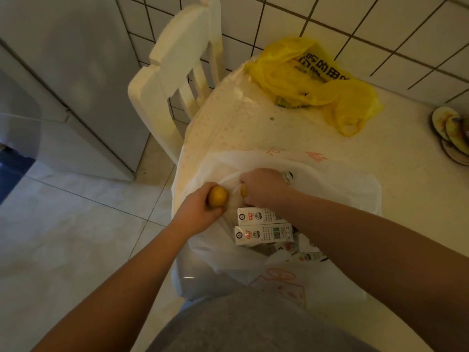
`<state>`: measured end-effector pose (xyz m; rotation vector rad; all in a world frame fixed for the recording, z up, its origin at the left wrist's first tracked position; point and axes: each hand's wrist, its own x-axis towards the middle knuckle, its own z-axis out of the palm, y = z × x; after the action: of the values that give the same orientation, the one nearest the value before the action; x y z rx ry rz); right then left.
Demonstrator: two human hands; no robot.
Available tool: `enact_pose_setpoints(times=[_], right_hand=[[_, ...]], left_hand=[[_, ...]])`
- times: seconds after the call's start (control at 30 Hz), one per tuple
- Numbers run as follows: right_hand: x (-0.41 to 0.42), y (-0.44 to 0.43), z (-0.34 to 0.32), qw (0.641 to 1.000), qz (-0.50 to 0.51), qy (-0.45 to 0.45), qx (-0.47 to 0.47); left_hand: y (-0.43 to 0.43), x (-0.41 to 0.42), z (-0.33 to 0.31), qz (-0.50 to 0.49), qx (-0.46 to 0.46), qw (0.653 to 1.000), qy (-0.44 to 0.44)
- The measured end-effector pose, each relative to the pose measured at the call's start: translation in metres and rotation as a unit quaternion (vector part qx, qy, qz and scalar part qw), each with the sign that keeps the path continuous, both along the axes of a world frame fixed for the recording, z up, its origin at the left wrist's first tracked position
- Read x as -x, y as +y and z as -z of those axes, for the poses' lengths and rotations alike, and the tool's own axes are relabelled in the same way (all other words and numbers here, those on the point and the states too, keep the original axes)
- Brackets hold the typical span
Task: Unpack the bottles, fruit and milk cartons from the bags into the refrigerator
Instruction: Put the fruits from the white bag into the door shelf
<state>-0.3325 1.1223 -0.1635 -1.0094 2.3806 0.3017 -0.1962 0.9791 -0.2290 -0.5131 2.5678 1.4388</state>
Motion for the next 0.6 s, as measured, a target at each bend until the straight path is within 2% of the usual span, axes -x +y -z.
enact_pose_setpoints(times=[0.13, 0.27, 0.37, 0.47, 0.6], right_hand=[[-0.004, 0.006, -0.011, 0.997, 0.031, 0.01, 0.063], [-0.02, 0.016, -0.033, 0.98, 0.105, -0.007, 0.169], [-0.039, 0.028, -0.052, 0.95, 0.16, 0.007, 0.269], [-0.065, 0.041, -0.072, 0.904, 0.194, 0.03, 0.379], [-0.107, 0.052, -0.092, 0.867, 0.222, 0.051, 0.444]], left_hand=[[0.004, -0.011, -0.004, -0.03, -0.038, 0.999, 0.004], [0.009, -0.019, -0.02, -0.031, -0.059, 0.997, 0.047], [0.01, -0.025, -0.037, -0.044, -0.083, 0.992, 0.087], [0.011, -0.033, -0.058, -0.056, -0.112, 0.986, 0.112], [0.008, -0.053, -0.083, -0.051, -0.124, 0.981, 0.142]])
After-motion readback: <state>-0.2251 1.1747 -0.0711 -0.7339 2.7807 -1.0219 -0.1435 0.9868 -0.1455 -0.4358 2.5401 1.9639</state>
